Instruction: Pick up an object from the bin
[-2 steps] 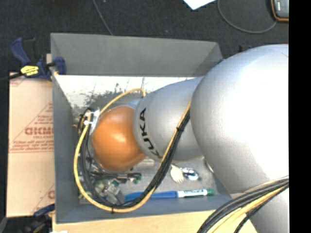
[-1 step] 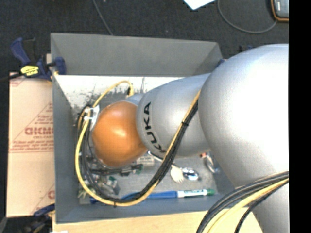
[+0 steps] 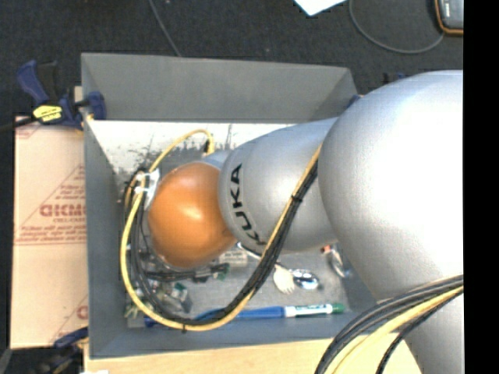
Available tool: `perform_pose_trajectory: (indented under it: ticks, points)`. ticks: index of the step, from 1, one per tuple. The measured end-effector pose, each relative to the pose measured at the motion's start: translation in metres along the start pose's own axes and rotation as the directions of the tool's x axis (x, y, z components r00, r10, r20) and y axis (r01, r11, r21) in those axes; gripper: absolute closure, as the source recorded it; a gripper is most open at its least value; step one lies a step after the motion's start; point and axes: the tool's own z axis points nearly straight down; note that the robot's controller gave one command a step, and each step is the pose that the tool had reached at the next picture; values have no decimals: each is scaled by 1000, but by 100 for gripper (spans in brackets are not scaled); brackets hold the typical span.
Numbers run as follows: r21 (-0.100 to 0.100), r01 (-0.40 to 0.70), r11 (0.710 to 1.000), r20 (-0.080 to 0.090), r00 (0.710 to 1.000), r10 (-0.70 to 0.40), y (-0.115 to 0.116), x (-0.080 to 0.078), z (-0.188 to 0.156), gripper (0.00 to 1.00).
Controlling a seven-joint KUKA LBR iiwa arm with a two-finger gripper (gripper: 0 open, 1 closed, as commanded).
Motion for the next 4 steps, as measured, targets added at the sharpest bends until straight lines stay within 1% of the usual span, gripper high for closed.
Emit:
perform_pose_trajectory:
  ticks: [1,2,3,4]
  points:
    - [1,-4,1000,3,1000,4,0,0,-4,100]
    - [-7,-3,1000,-5,1000,3,2,2,-35,100]
    - [-2,-6,1000,1,1000,6,0,0,-65,100]
    - [-3,-8,1000,-1,1000,8,0,1,-88,100]
